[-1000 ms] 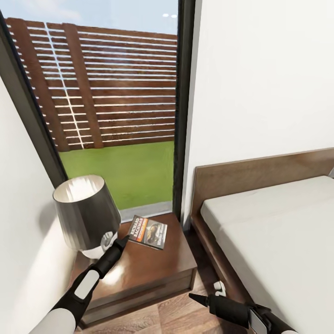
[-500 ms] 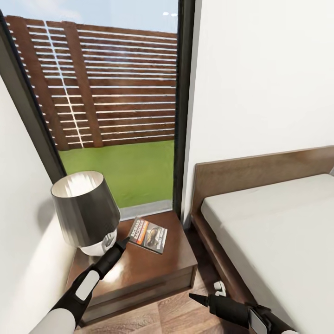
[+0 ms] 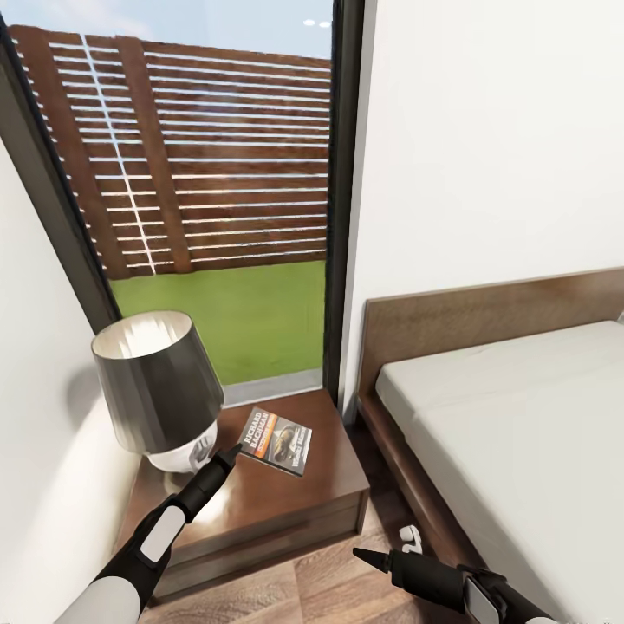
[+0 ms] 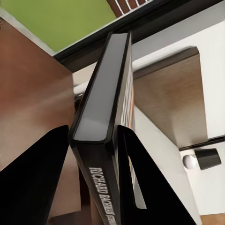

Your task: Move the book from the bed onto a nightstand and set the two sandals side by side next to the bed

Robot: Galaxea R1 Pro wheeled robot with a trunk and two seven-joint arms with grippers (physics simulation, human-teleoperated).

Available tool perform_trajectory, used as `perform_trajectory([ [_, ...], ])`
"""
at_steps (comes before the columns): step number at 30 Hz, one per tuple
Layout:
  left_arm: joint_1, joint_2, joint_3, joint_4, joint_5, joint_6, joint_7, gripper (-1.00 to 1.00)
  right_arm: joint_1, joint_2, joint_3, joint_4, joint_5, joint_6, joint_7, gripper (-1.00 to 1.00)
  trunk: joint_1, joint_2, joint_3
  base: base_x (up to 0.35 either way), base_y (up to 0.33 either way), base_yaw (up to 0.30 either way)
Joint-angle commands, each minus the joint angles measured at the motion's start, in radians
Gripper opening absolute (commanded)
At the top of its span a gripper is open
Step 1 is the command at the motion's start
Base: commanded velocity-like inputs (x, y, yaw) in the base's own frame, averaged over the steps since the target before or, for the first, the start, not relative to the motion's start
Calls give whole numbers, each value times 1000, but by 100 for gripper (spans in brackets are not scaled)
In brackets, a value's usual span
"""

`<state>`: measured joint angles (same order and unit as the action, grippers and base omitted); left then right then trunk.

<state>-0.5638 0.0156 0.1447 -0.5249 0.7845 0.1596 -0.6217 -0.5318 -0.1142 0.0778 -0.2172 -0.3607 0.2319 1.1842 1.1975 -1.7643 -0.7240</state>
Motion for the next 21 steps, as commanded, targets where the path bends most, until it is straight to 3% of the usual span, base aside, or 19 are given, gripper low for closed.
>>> perform_trajectory([
  [1,-1,0,3,0,10,11,-4,-100,0,-1,8,-1,-10,9,1,100,4,-8,-4,0,0,0],
  [13,-1,1,3,0,10,11,-4,-100,0,0,8,-1,-10,9,2,100,50,-92,-42,0,0,0],
  [21,-1,1,3,0,12,11,-4,-100,0,1,8,-1,-11,8,2,100,50,-92,-42,0,0,0],
])
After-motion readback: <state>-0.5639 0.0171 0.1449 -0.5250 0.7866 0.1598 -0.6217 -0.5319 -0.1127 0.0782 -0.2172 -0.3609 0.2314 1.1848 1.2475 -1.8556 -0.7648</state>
